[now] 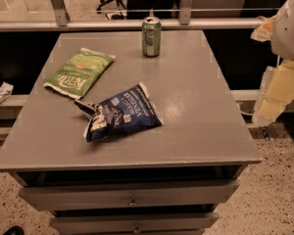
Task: Pick green can
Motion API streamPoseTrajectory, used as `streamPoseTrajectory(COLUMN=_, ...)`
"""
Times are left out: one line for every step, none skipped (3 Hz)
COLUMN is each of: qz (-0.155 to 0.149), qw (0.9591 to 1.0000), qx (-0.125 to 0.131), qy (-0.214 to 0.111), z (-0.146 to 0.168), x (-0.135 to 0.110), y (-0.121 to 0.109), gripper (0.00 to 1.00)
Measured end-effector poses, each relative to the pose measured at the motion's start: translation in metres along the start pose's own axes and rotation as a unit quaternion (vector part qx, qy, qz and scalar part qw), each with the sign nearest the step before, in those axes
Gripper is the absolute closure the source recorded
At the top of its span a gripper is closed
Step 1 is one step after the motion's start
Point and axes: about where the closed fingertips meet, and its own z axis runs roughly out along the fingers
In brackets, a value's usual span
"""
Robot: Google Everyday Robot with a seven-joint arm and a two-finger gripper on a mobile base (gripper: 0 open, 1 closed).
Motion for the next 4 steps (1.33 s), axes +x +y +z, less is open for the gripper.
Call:
streamPoseTrajectory(qz=0.0, qw=1.0, qx=0.0, qy=0.0, z=0.0, x=0.0, y=0.0, gripper=0.0)
streamPoseTrajectory(qz=0.001, qw=0.9999, qx=0.005, qy=-0.012, z=0.006, x=-0.003, y=-0.006, gripper=0.0)
streamPoseTrajectory(qz=0.012, qw=0.9973, qx=0.026, qy=-0.067, z=0.037, x=-0.016, y=-0.044, gripper=0.0)
streamPoseTrajectory(qz=0.036, qw=0.9912, qx=0.043, qy=-0.12, z=0.065, x=-0.024, y=-0.09, gripper=0.0)
